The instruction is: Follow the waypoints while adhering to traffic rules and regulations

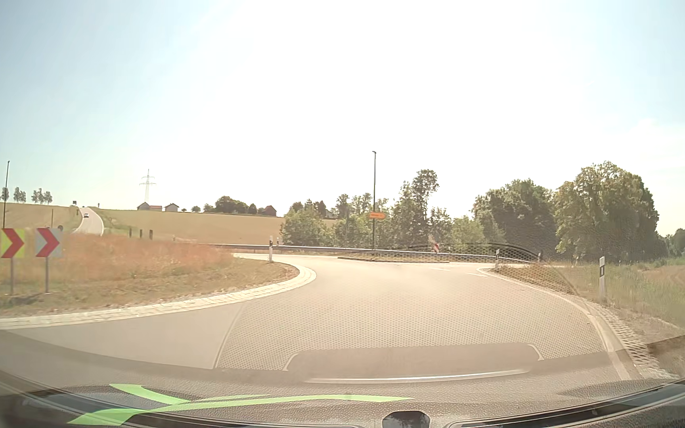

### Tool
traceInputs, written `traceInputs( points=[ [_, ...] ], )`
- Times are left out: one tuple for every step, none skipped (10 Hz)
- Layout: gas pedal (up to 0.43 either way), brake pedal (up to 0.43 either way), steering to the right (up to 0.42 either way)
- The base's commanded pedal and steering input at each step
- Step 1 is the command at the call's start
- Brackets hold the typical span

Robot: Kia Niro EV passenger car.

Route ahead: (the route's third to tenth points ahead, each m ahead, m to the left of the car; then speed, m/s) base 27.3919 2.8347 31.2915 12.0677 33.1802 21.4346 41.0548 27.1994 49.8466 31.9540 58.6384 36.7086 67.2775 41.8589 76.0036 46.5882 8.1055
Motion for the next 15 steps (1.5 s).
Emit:
traceInputs(
  points=[
    [0.150,0.000,0.106],
    [0.130,0.000,0.103],
    [0.098,0.000,0.095],
    [0.079,0.000,0.074],
    [0.039,0.000,0.046],
    [0.039,0.000,0.014],
    [0.039,0.000,-0.013],
    [0.039,0.000,-0.033],
    [0.039,0.000,-0.055],
    [0.039,0.000,-0.081],
    [0.039,0.000,-0.101],
    [0.039,0.000,-0.127],
    [0.039,0.000,-0.144],
    [0.047,0.000,-0.165],
    [0.079,0.000,-0.182]
  ],
)
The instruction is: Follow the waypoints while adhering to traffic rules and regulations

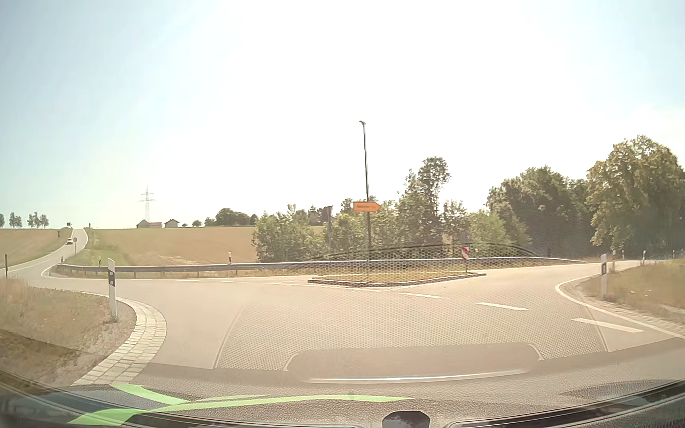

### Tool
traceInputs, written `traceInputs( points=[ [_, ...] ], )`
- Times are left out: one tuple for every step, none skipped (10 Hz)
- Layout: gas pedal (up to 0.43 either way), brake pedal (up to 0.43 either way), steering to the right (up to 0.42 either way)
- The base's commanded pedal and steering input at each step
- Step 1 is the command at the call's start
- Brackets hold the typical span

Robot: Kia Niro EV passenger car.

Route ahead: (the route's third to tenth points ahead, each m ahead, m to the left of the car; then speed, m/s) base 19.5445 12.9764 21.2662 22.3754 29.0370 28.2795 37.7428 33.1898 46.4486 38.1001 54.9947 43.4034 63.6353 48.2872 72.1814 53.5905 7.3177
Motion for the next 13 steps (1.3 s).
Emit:
traceInputs(
  points=[
    [0.087,0.000,-0.195],
    [0.118,0.000,-0.208],
    [0.157,0.000,-0.219],
    [0.169,0.000,-0.226],
    [0.189,0.000,-0.236],
    [0.209,0.000,-0.241],
    [0.228,0.000,-0.246],
    [0.240,0.000,-0.249],
    [0.248,0.000,-0.249],
    [0.260,0.000,-0.249],
    [0.260,0.000,-0.249],
    [0.260,0.000,-0.249],
    [0.260,0.000,-0.248]
  ],
)
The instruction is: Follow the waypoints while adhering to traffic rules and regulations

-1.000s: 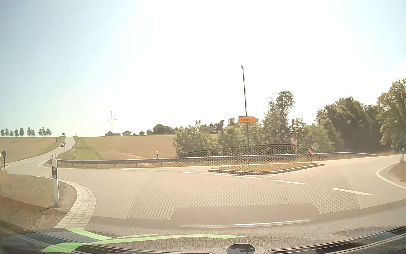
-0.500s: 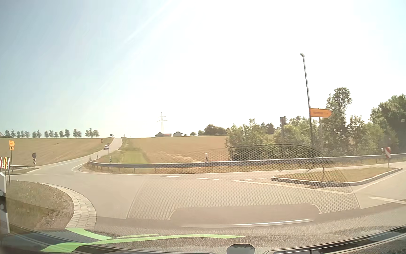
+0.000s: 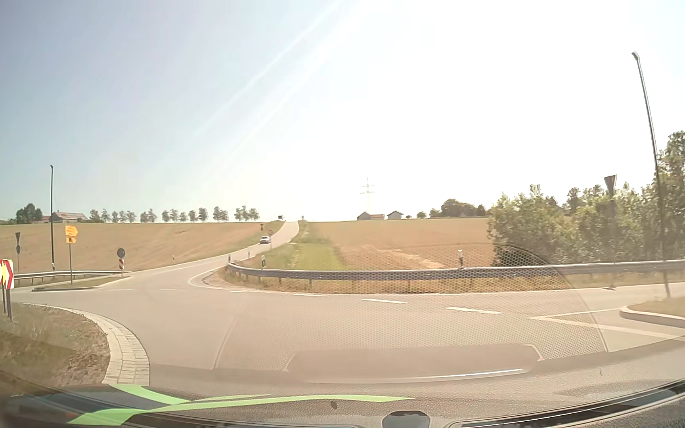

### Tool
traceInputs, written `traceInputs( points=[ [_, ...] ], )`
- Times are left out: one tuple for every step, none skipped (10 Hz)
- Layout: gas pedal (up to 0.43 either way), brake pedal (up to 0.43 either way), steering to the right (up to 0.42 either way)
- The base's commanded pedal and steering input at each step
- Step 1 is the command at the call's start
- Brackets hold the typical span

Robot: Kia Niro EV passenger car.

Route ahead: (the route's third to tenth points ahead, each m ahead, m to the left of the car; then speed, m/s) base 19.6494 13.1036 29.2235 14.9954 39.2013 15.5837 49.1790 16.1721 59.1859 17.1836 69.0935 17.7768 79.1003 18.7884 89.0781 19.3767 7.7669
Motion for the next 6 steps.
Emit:
traceInputs(
  points=[
    [0.260,0.000,-0.246],
    [0.248,0.000,-0.245],
    [0.248,0.000,-0.244],
    [0.248,0.000,-0.243],
    [0.248,0.000,-0.242],
    [0.260,0.000,-0.239]
  ],
)
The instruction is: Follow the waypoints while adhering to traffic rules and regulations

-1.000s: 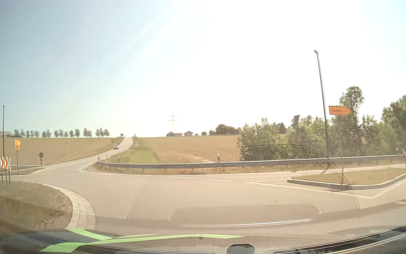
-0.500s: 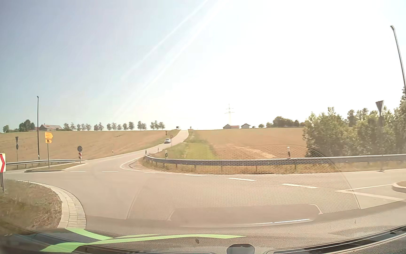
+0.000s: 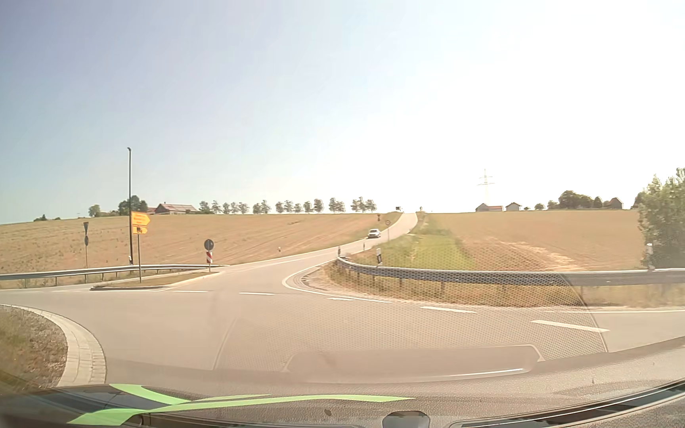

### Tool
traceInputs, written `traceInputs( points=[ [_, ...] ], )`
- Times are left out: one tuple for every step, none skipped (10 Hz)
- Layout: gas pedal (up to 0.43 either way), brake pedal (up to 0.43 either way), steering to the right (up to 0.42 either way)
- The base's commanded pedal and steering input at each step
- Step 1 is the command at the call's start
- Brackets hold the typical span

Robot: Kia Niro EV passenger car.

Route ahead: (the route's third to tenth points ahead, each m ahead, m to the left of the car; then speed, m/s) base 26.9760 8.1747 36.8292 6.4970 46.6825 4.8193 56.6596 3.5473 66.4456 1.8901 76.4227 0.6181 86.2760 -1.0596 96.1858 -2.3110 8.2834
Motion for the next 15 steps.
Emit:
traceInputs(
  points=[
    [0.260,0.000,-0.235],
    [0.260,0.000,-0.223],
    [0.260,0.000,-0.203],
    [0.268,0.000,-0.174],
    [0.268,0.000,-0.133],
    [0.280,0.000,-0.094],
    [0.280,0.000,-0.070],
    [0.299,0.000,-0.055],
    [0.299,0.000,-0.040],
    [0.311,0.000,-0.018],
    [0.319,0.000,0.000],
    [0.319,0.000,0.003],
    [0.319,0.000,0.006],
    [0.331,0.000,0.022],
    [0.331,0.000,0.034]
  ],
)
